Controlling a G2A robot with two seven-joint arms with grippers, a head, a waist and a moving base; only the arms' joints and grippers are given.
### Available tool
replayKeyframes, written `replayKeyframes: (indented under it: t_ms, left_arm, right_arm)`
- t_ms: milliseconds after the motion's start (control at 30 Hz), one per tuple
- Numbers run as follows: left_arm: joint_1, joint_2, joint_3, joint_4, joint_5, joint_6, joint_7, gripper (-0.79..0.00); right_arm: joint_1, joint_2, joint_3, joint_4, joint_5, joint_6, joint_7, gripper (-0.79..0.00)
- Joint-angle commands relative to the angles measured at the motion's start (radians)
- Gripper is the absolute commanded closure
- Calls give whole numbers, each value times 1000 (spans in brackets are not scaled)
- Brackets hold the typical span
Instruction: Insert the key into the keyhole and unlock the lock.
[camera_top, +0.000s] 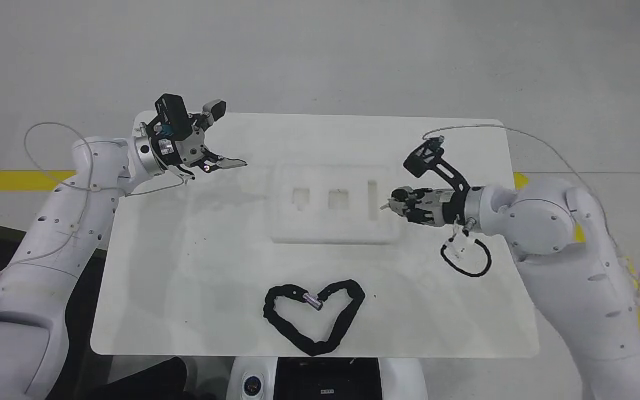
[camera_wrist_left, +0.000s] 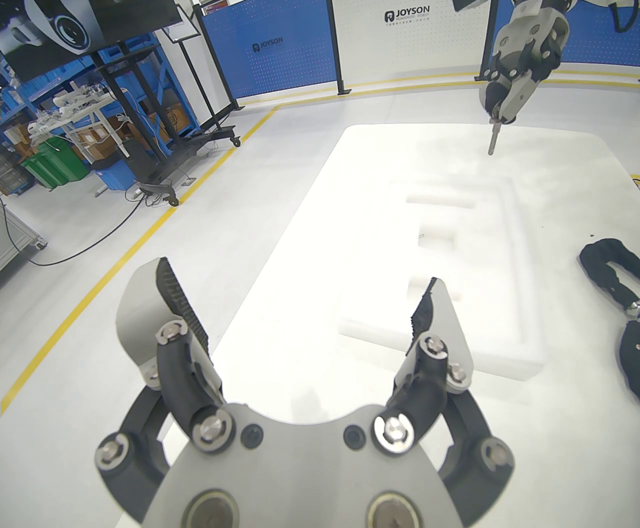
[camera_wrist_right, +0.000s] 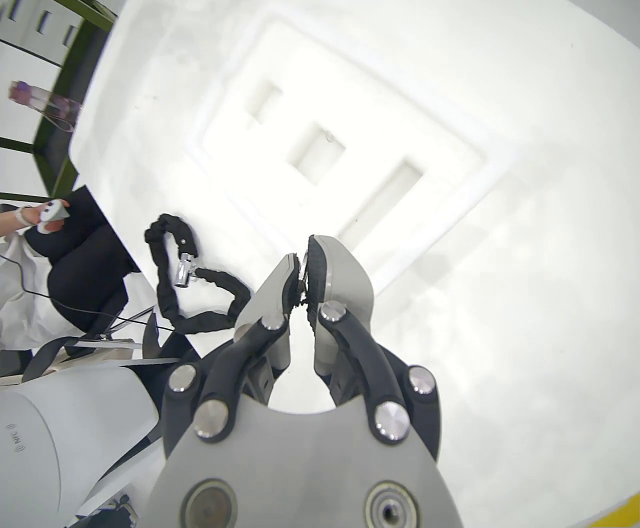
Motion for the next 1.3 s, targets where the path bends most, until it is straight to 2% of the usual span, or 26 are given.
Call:
replayKeyframes:
  t_ms: [0,133,367,533,867,933,1067,1267]
  left_arm:
    - [0,0,0,0,0,0,0,-785]
    - [0,0,0,0,0,0,0,-785]
    - [0,0,0,0,0,0,0,-785]
    - [0,0,0,0,0,0,0,-785]
    - [0,0,0,0,0,0,0,-785]
    - [20,-2,0,-47,-20,13,-7,-785]
    - [64,1,2,-144,-18,-21,-8,-785]
    - [160,22,12,-298,44,-70,30,-785]
  right_arm:
    - [-35,4,33,7,59,-65,-38,0]
    - [-113,15,103,13,162,-179,-98,0]
    - [-212,31,192,-26,153,-283,-155,0]
    - [-244,36,222,-38,116,-319,-211,0]
    - [-244,36,222,-38,116,-319,-211,0]
    - [-244,36,222,-38,116,-319,-211,0]
    - [-244,36,222,-38,116,-319,-211,0]
    - [-244,36,222,-38,116,-319,-211,0]
